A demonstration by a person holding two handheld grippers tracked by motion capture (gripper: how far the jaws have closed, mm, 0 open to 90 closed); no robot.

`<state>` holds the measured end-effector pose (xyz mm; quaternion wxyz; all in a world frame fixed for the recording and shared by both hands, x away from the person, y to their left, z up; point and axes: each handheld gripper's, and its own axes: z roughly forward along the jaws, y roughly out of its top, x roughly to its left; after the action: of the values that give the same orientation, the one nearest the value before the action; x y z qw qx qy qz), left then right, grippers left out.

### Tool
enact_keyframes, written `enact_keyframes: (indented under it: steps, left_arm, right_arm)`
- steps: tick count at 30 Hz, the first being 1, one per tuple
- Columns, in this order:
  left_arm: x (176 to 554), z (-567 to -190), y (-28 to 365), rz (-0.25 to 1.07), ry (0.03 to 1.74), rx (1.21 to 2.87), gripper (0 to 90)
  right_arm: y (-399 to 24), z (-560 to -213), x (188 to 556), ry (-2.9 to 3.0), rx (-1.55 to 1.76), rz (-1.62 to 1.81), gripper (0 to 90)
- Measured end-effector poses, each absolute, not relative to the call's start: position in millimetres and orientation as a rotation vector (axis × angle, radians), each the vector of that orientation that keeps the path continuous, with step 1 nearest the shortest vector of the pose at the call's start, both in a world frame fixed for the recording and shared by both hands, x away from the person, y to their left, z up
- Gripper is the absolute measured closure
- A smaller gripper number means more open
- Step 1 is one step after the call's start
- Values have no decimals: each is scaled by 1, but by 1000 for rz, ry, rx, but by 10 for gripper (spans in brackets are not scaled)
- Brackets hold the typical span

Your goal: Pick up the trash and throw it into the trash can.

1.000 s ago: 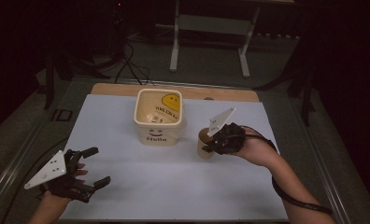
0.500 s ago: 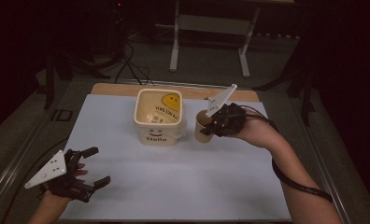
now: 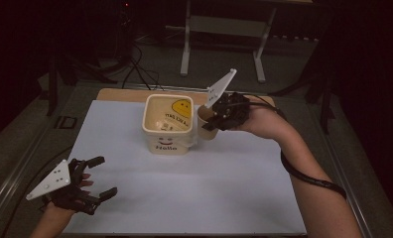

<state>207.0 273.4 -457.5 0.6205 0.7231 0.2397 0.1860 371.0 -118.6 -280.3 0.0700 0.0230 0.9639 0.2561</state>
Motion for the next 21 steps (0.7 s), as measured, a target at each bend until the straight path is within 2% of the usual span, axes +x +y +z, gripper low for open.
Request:
enact_keyframes:
  steps: [21]
  left_arm:
    - [205,-458,274,422,552,1661,8]
  right_arm:
    - [-77,-254,393,2908,-34,741,860]
